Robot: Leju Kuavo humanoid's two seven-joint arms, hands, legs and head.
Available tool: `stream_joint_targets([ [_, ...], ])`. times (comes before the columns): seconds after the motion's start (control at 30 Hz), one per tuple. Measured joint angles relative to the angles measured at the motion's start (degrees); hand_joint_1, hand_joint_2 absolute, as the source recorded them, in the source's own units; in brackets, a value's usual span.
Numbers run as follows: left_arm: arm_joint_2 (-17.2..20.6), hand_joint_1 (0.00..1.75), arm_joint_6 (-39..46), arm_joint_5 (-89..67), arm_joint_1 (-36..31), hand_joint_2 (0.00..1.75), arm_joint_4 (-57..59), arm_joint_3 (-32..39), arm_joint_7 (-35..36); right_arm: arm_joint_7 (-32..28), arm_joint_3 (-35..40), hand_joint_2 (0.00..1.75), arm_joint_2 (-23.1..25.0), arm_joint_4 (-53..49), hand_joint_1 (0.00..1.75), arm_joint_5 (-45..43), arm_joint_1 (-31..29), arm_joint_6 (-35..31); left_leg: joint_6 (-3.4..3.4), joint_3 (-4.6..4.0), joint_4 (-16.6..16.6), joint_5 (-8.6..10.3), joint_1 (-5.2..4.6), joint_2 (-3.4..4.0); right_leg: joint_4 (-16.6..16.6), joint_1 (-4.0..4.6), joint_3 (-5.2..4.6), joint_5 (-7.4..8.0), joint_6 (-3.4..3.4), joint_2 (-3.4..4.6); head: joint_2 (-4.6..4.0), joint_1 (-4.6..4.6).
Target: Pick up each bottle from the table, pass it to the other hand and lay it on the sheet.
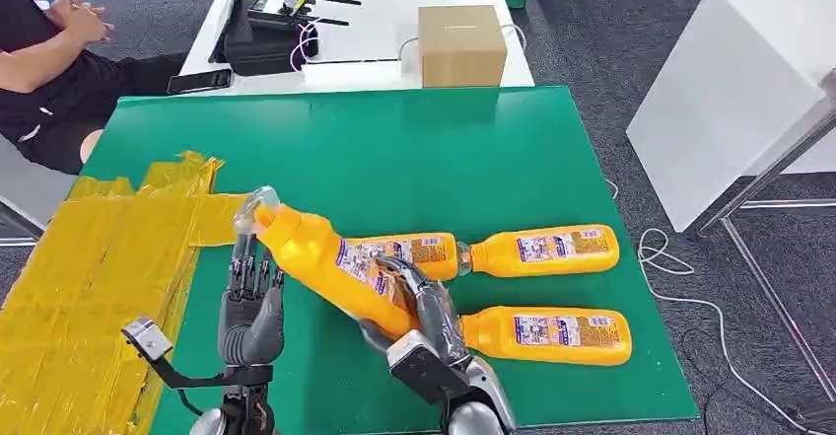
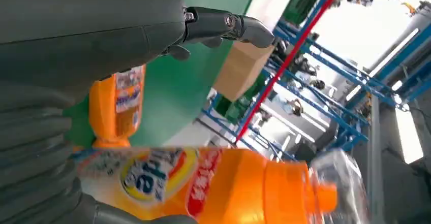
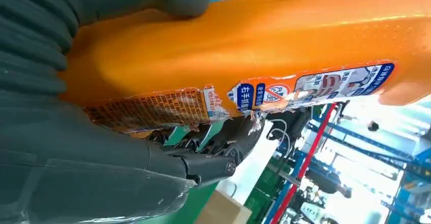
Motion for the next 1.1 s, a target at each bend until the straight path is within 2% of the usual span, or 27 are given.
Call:
stream_joint_targets([
  [0.6,0.85,0.00,-4.18,-0.55,-0.15,1.75,0.99,-0.81,-0.28,3.98,6.75,1.75,0.37,7.49,1.75,4.29,-5.16,5.05,0.00,0.00,0.00,0.00,0.00,0.00,0.00,0.00,0.00,0.00,0.00,0.00,0.00,0.00],
  [0.63,1.01,1.61,-4.35,-0.96,-0.21,1.75,1.16,-0.79,-0.50,4.20,7.33,1.75,0.37,8.11,1.75,4.44,-5.62,5.44,0.00,0.00,0.00,0.00,0.00,0.00,0.00,0.00,0.00,0.00,0.00,0.00,0.00,0.02],
  [0.67,1.22,1.75,-4.50,-1.61,-0.22,1.75,1.42,-0.70,-0.83,4.24,7.95,1.75,0.39,8.59,1.75,4.61,-6.10,5.86,0.00,0.00,0.00,0.00,0.00,0.01,0.00,0.00,0.00,0.00,0.00,0.01,0.00,0.00],
  [0.87,2.08,1.75,-5.80,-2.64,-0.21,1.75,2.71,0.46,-3.30,4.04,11.83,1.75,0.39,11.78,1.75,3.45,-9.64,7.02,-0.01,0.04,0.00,0.02,0.00,-0.01,0.00,0.02,0.00,0.00,0.00,0.00,0.00,0.00],
  [1.1,2.41,1.75,-5.88,-2.64,-0.22,1.75,3.08,0.98,-3.48,3.96,12.83,1.75,0.39,13.33,1.75,3.21,-10.73,7.02,-0.01,0.04,0.00,0.02,-0.01,0.00,0.01,0.01,0.00,0.00,0.00,0.01,0.00,-0.02],
])
